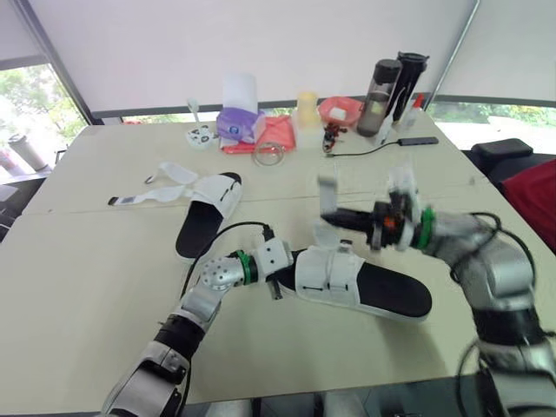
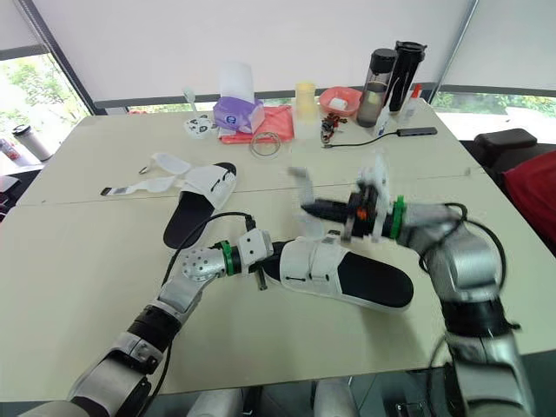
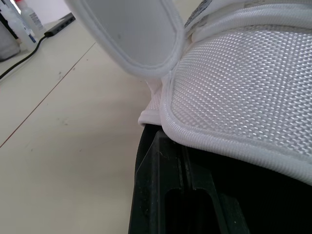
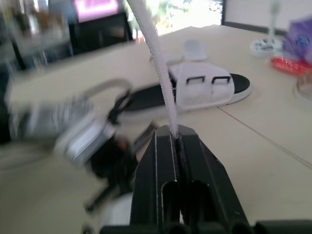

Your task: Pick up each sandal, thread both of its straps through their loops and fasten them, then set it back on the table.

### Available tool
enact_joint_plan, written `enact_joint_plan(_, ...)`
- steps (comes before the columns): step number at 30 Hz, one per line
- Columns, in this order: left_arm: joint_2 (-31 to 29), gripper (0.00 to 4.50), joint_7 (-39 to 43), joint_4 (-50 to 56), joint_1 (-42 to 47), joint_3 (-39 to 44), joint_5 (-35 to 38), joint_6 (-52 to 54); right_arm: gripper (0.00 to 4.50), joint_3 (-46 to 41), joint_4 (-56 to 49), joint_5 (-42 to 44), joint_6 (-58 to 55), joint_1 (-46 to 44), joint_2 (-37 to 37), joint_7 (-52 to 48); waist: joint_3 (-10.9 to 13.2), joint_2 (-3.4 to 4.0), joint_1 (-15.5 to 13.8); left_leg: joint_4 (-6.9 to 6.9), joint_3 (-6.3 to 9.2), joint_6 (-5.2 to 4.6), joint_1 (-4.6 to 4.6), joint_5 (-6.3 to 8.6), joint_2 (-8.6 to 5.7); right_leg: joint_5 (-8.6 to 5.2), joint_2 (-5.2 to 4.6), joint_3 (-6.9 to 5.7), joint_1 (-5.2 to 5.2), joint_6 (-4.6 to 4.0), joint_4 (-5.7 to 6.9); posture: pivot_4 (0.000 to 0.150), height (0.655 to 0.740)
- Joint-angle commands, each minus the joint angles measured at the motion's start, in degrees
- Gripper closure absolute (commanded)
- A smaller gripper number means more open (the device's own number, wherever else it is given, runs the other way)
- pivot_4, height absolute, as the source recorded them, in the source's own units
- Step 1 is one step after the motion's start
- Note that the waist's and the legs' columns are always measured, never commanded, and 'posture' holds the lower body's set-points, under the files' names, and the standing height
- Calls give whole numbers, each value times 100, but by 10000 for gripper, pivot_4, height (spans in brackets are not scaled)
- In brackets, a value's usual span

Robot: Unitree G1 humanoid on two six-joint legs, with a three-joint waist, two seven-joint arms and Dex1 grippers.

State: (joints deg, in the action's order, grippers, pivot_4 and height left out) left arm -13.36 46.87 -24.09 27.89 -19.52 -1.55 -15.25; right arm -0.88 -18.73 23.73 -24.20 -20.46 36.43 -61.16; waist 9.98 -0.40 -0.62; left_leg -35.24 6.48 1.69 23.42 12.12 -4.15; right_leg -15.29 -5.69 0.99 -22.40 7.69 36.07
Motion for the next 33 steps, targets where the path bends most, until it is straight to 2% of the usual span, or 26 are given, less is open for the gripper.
enact_joint_plan(1, -23, 45000, 101, -315, -101, -166, -178, 184, 44402, 186, -520, -942, 2109, 523, 214, -160, 0, 2, 2, 0, -3, 0, -1, 0, 0, 0, -1, 3, -1, -1, 0, 1500, 7400)
enact_joint_plan(4, 11, 45000, 154, -342, -115, -193, -172, 177, 44402, 364, -117, -1919, 4144, 983, 504, -134, 1, -2, -4, -4, -4, 1, -2, 1, -1, -1, -3, 3, 6, -5, -5, 1500, 7400)
enact_joint_plan(8, 32, 45000, 197, -394, -102, -205, -183, 162, 44402, 430, 500, -2692, 5335, 897, 659, 331, 1, -2, -14, -2, -2, -1, -5, -1, -1, 14, -4, 4, 6, -29, -5, 1500, 7400)
enact_joint_plan(9, 31, 45000, 209, -405, -93, -204, -184, 159, 39149, 445, 476, -2736, 5438, 897, 685, 369, 1, -2, -17, -2, -1, -1, -5, -1, -1, 15, -4, 3, 6, -31, -4, 1500, 7400)
enact_joint_plan(11, 28, 45000, 226, -451, -64, -197, -188, 141, 31495, 450, 377, -2779, 5419, 955, 685, 491, 1, -2, -21, -2, 2, -1, -5, -1, -1, 15, -4, 3, 7, -32, -4, 1500, 7400)
enact_joint_plan(14, 31, 45000, 245, -484, -39, -188, -195, 125, 14312, 332, 156, -2693, 4968, 1220, 672, 701, 1, -3, -25, -2, 6, -2, -5, -1, -2, 14, -4, 3, 9, -33, -4, 1500, 7400)
enact_joint_plan(15, 29, 45000, 252, -492, -33, -184, -193, 120, 10444, 242, 33, -2460, 4504, 1384, 645, 763, 1, -3, -29, -2, 6, -2, -5, -1, -1, 12, -4, 3, 9, -38, -5, 1500, 7400)
enact_joint_plan(17, 23, 45000, 262, -495, -30, -177, -192, 113, 10444, 77, -206, -2046, 3764, 1628, 605, 876, 0, -6, -41, -2, 12, -2, -4, -1, -2, 5, -4, 3, 12, -50, -5, 1500, 7400)
enact_joint_plan(19, -6, 45000, 291, -425, -55, -166, -174, 131, 10444, -396, -740, -919, 2331, 2033, 572, 1127, 0, -6, -37, -2, 11, -2, -3, -1, -2, 4, -6, 5, 10, -52, -5, 1500, 7400)
enact_joint_plan(22, -44, 45000, 326, -324, -99, -157, -150, 155, 10444, -854, -1333, 238, 868, 2342, 598, 1436, -1, -5, -19, -3, 12, -2, -3, -1, -2, 4, -9, 7, 11, -54, -4, 1500, 7400)
enact_joint_plan(24, -79, 45000, 387, -164, -133, -140, -85, 204, 10444, -1387, -1778, 1799, -337, 2687, 773, 1721, -1, -4, -20, -2, 11, -2, -4, -1, -1, 3, -12, 7, 10, -55, -4, 1500, 7400)
enact_joint_plan(25, -90, 45000, 457, -22, -152, -119, 5, 275, 10444, -1729, -1945, 3036, -992, 3069, 1020, 1846, -1, -4, -21, -1, 11, -3, -2, -1, -1, 3, -13, 5, 9, -55, -4, 1500, 7400)
enact_joint_plan(27, -95, 45000, 557, 194, -192, -93, 140, 405, 10444, -2174, -2104, 4629, -1778, 3612, 1409, 1966, 0, -9, -24, 4, 12, -7, 4, 2, 0, -1, -19, 5, 8, -52, -9, 1500, 7400)
enact_joint_plan(28, -98, 45000, 628, 285, -212, -94, 209, 475, 10444, -2260, -2172, 4922, -1975, 3828, 1540, 1917, 0, -8, -24, 4, 12, -13, 7, 6, 1, -1, -20, 3, 8, -52, -14, 1500, 7400)
enact_joint_plan(33, -124, 45000, 870, 556, -315, -182, 354, 692, 10444, -1771, -2573, 4323, -2106, 4155, 1691, 1914, 0, -8, -16, 7, -3, -30, 8, 16, 3, -1, -18, 2, 6, -51, -37, 1500, 7400)
